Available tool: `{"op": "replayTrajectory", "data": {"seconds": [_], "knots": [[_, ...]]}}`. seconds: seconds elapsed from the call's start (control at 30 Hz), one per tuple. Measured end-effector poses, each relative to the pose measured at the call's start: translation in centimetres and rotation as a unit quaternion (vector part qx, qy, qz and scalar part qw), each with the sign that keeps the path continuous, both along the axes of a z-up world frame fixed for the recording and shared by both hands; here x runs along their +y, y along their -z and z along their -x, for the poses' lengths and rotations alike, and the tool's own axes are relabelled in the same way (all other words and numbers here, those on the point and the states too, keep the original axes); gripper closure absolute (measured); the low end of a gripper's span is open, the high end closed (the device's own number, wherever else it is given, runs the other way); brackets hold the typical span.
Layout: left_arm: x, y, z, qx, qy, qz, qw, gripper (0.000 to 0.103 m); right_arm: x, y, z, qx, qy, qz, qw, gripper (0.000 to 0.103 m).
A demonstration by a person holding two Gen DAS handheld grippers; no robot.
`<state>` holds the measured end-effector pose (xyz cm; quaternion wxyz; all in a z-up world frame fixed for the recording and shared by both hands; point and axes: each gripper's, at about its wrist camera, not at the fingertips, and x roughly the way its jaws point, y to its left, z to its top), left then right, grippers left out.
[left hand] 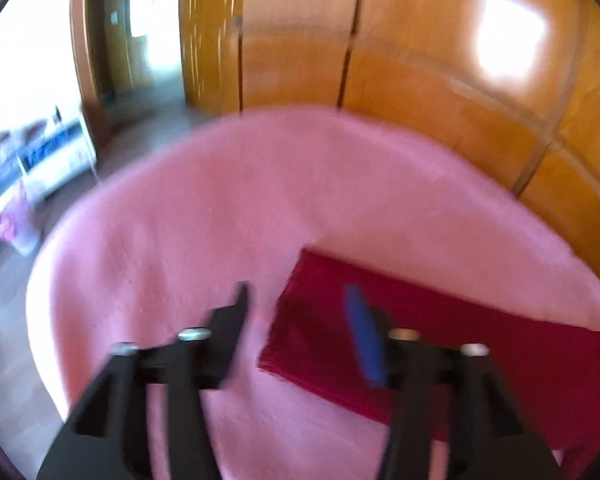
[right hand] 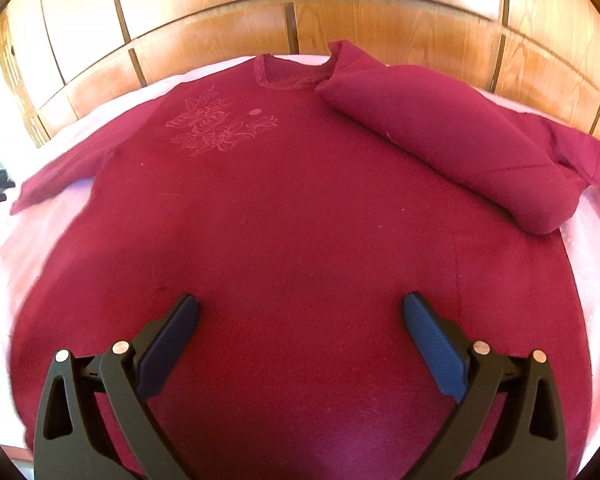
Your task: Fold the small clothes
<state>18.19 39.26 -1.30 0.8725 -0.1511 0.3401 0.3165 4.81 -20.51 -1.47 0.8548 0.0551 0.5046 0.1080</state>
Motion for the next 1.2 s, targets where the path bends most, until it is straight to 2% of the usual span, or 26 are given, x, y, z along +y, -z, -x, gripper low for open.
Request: {"op": "replayTrajectory", "data": {"seconds": [0.07, 0.1, 0.17, 0.23, 0.27, 0.33, 0.43, 0.47, 0.53, 0.63, 0.67, 0.73, 0.77, 0.8, 0.83, 1.0, 1.07, 1.13, 1.2], "knots": [[-1.9, -1.2, 0.3, -0.01, 0.008, -0.043, 0.999, 0.026, -2.8, -1.3, -0.4, -0.009, 0.044, -0.02, 0.999, 0.019], [-2.5, -1.3, 0.1, -0.007, 0.017, -0.049, 0.9986, 0.026, -4.4, -1.9, -0.6, -0.014, 0.068, -0.028, 0.997, 0.023], [-2.9, -1.5, -0.4, -0.007, 0.026, -0.033, 0.9991, 0.026, -8.9, -2.9, -1.2, -0.026, 0.136, -0.026, 0.99, 0.03], [-3.2, -2.0, -0.8, -0.025, 0.051, -0.003, 0.9984, 0.026, -13.2, -3.4, -1.8, -0.035, 0.199, -0.005, 0.979, 0.039], [-3.5, -2.2, -0.9, -0.029, 0.06, 0.004, 0.9978, 0.026, -16.0, -3.5, -2.2, -0.039, 0.244, 0.021, 0.969, 0.04], [-5.7, -3.1, -1.2, -0.039, 0.092, 0.011, 0.9949, 0.026, -20.4, -3.6, -3.0, -0.046, 0.297, 0.063, 0.952, 0.039], [-9.9, -3.6, -1.7, -0.051, 0.168, 0.023, 0.9841, 0.026, -25.0, -3.3, -4.6, -0.049, 0.323, 0.076, 0.942, 0.036], [-11.4, -3.3, -2.9, -0.048, 0.187, 0.026, 0.9809, 0.026, -26.5, -3.1, -5.6, -0.051, 0.328, 0.093, 0.939, 0.029], [-14.2, -3.1, -3.7, -0.044, 0.235, 0.04, 0.9702, 0.026, -28.1, -2.5, -7.6, -0.053, 0.313, 0.145, 0.937, 0.026], [-18.6, -2.6, -3.5, -0.043, 0.308, 0.054, 0.9489, 0.026, -29.0, -1.2, -10.4, -0.046, 0.256, 0.203, 0.944, 0.024], [-20.3, -2.4, -3.3, -0.041, 0.337, 0.067, 0.938, 0.026, -28.9, -0.9, -11.0, -0.043, 0.241, 0.212, 0.946, 0.025], [-23.1, -1.7, -2.7, -0.031, 0.364, 0.089, 0.9265, 0.026, -29.0, -0.7, -12.5, -0.037, 0.196, 0.219, 0.955, 0.045], [-24.2, -1.2, -2.4, -0.024, 0.378, 0.103, 0.9198, 0.026, -29.0, -0.7, -13.1, -0.034, 0.184, 0.217, 0.958, 0.075], [-25.4, -0.8, -2.1, -0.016, 0.389, 0.115, 0.9139, 0.026, -29.1, -0.8, -13.3, -0.032, 0.175, 0.213, 0.961, 0.091], [-26.3, -0.5, -1.8, -0.012, 0.392, 0.119, 0.9122, 0.026, -29.0, -1.1, -13.4, -0.033, 0.171, 0.214, 0.961, 0.092], [-31.9, 1.0, 1.2, 0.017, 0.431, 0.139, 0.8912, 0.026, -29.1, -5.5, -11.5, -0.074, 0.167, 0.195, 0.964, 0.094], [-33.2, 1.1, 2.0, 0.022, 0.441, 0.13, 0.8876, 0.026, -29.8, -8.0, -10.3, -0.089, 0.177, 0.181, 0.963, 0.094], [-34.7, 1.3, 2.8, 0.032, 0.459, 0.136, 0.8775, 0.026, -30.7, -10.2, -9.3, -0.103, 0.191, 0.169, 0.962, 0.094], [-35.6, 1.6, 3.2, 0.037, 0.465, 0.134, 0.8744, 0.026, -32.6, -12.1, -9.2, -0.111, 0.21, 0.16, 0.958, 0.094]]}}
